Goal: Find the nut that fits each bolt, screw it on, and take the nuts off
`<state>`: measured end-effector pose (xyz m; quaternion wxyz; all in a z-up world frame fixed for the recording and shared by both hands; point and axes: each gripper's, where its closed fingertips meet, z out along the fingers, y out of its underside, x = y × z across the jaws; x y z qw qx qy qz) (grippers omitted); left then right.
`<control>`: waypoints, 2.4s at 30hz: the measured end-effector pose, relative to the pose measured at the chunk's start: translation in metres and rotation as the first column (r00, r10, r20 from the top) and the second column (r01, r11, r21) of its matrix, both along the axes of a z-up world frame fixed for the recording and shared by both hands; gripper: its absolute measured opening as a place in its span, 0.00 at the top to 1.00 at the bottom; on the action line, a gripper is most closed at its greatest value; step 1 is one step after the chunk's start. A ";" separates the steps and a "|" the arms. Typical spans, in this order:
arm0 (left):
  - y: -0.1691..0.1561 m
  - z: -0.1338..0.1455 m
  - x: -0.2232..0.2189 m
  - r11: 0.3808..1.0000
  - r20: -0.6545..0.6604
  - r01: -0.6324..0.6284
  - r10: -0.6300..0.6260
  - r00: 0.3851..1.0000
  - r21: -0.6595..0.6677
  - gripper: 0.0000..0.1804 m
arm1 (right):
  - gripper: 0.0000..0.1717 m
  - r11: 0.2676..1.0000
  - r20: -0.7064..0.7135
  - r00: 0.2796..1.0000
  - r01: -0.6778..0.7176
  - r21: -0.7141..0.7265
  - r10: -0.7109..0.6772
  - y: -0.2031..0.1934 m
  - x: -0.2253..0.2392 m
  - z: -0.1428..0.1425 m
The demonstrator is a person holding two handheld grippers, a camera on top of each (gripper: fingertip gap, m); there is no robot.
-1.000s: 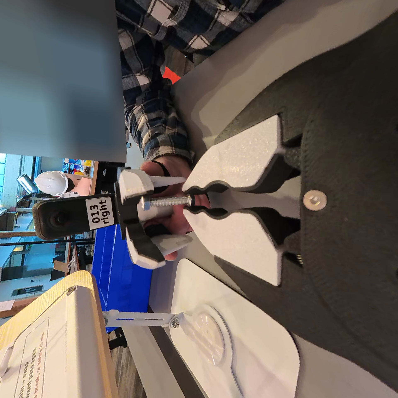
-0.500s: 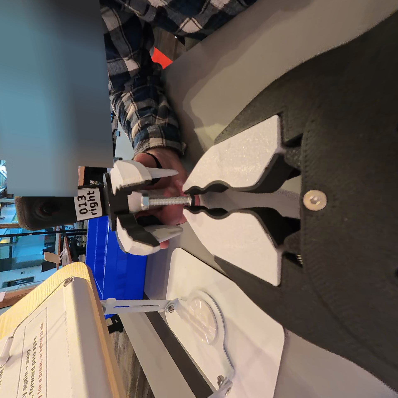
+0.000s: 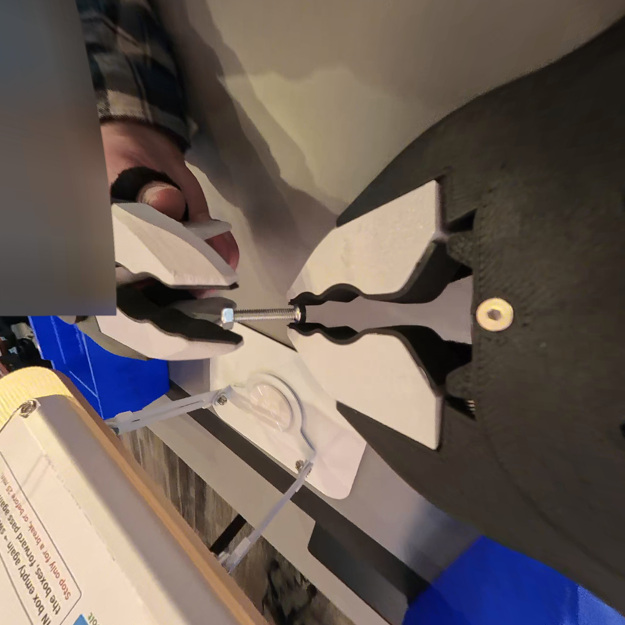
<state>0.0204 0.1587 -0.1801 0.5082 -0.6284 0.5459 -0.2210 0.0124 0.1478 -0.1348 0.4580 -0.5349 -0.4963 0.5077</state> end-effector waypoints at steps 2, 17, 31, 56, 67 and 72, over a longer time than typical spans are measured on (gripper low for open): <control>0.003 -0.002 -0.002 0.999 -0.031 -0.021 0.022 0.999 0.029 0.95 | 0.85 1.000 0.018 1.000 0.005 -0.002 -0.005 0.001 -0.001 -0.003; 0.007 -0.010 -0.006 0.995 -0.127 -0.046 0.056 0.990 0.084 0.95 | 0.94 0.999 0.098 0.994 0.044 0.003 -0.044 0.005 -0.003 -0.015; -0.049 0.000 -0.002 0.858 0.158 0.364 -0.328 0.931 -0.362 0.95 | 0.94 0.935 0.205 0.974 -0.159 0.317 0.096 -0.035 -0.004 -0.009; -0.060 -0.003 0.008 0.800 0.250 0.452 -0.379 0.891 -0.395 0.78 | 0.94 0.917 0.192 0.976 -0.167 0.362 0.102 -0.042 -0.007 -0.005; 0.006 0.016 -0.010 0.993 0.081 -0.021 0.011 0.997 0.112 0.76 | 0.94 0.995 -0.041 0.999 0.025 -0.099 -0.030 0.012 0.004 -0.004; 0.008 0.010 -0.002 0.961 0.003 -0.062 0.064 0.998 0.271 0.76 | 0.94 0.973 -0.100 0.995 0.005 -0.231 -0.029 0.016 0.005 -0.006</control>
